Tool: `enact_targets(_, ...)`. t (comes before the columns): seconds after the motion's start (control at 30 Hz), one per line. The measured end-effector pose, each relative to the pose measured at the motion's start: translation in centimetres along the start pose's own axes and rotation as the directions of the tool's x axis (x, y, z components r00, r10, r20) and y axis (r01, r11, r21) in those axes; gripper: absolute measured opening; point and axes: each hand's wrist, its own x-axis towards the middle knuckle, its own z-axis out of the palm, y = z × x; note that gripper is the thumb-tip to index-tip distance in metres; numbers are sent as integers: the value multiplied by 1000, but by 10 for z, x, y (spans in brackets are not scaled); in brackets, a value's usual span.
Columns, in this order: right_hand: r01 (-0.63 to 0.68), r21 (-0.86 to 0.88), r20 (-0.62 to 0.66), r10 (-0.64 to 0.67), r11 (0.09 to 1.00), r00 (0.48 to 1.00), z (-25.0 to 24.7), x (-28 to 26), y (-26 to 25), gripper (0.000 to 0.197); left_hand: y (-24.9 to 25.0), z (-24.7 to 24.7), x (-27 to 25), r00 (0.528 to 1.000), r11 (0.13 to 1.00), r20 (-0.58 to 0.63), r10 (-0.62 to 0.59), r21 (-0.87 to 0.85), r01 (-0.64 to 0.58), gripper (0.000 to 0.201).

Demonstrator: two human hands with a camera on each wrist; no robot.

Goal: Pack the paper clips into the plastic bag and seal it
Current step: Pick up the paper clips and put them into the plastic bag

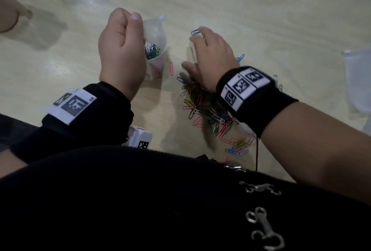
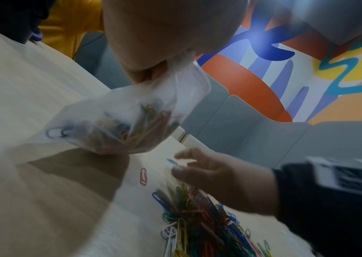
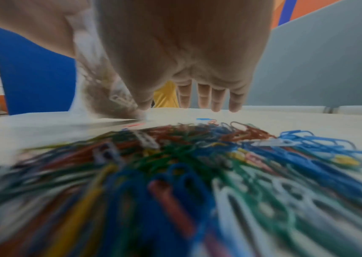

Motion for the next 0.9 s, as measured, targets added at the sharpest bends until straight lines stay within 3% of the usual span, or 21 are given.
enact_targets(0.17,36,-27,226,-29,999,974,6,17,13,74,-3,4,-3,997,999,73,11,33,-14,31)
enact_targets(0.27,175,-7,236,-168,985,957,10,1,4,67,-4,4,-3,997,999,72,20,39,-23,30)
enact_targets(0.4,341,-123,276,-298,932,914,17,-23,-9,66,-3,4,-2,998,997,53,32,69,-36,29)
enact_targets(0.53,419,-133,296,-367,898,882,17,-48,-1,65,-1,2,-1,998,997,52,35,73,-39,29)
enact_targets(0.67,359,-186,346,-281,915,895,11,-73,22,75,1,8,-3,994,997,113,7,74,-16,29)
enact_targets(0.77,283,-237,301,-207,929,931,6,-89,34,79,5,20,-9,974,993,226,-15,114,-11,30)
enact_targets(0.9,98,-226,289,-29,969,957,5,-107,42,76,13,37,-17,928,982,372,-6,180,-65,28)
